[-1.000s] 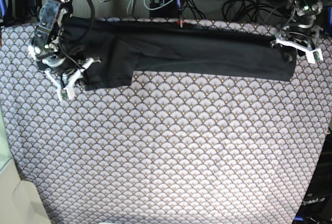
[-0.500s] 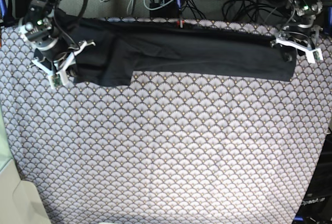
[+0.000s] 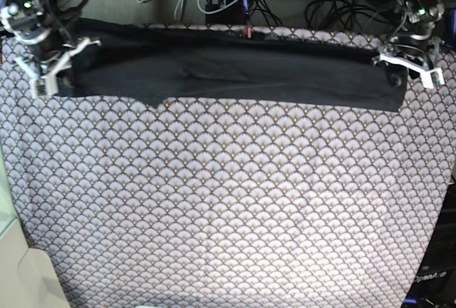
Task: Fold the T-shirt properly
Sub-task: 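Pull the strip's end with the right gripper to straighten it, then regrip the strip's other end with the left gripper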
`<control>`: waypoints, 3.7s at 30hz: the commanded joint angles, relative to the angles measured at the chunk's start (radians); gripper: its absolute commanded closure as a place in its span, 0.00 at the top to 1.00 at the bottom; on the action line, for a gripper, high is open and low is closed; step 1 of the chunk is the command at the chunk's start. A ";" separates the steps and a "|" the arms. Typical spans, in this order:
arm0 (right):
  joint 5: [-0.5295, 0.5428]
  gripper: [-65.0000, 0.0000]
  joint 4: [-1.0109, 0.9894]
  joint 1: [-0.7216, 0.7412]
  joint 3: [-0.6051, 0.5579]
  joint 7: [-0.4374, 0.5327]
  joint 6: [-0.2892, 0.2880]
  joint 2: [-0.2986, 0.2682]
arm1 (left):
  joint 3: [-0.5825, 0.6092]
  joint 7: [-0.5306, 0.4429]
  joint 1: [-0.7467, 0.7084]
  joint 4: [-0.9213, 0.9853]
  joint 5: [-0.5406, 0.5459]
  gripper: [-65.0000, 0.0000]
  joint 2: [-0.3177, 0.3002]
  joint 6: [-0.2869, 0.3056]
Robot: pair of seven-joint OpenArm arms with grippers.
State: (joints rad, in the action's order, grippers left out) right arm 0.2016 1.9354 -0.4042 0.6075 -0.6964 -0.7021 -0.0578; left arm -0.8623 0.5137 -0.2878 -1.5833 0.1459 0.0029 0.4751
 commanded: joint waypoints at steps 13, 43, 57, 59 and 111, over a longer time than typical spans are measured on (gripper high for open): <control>0.086 0.00 0.011 -0.157 0.067 0.157 0.004 -0.010 | -0.004 -0.025 0.000 -0.025 0.011 0.51 -0.025 0.000; -0.003 0.50 -0.018 -0.193 0.019 0.152 0.004 0.028 | -0.231 -0.016 -0.006 -0.024 0.010 0.51 -0.037 0.223; -0.003 0.43 -0.018 -0.137 0.102 0.152 0.004 0.020 | -0.282 -0.016 0.008 -0.021 0.010 0.51 -0.045 0.223; -0.011 0.34 -0.020 -0.106 0.102 0.152 0.004 0.017 | -0.280 -0.014 0.040 -0.016 0.002 0.51 -0.045 0.223; -0.047 0.14 -0.282 -0.005 -0.028 0.128 0.004 -0.055 | -0.165 0.194 0.155 0.057 0.057 0.71 0.019 0.223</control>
State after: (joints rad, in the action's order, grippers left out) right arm 0.1493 1.6436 -0.4076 0.5812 -0.5648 -0.6945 -0.1051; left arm -1.0260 0.7265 -0.1379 -1.5112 0.1875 0.0326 0.6960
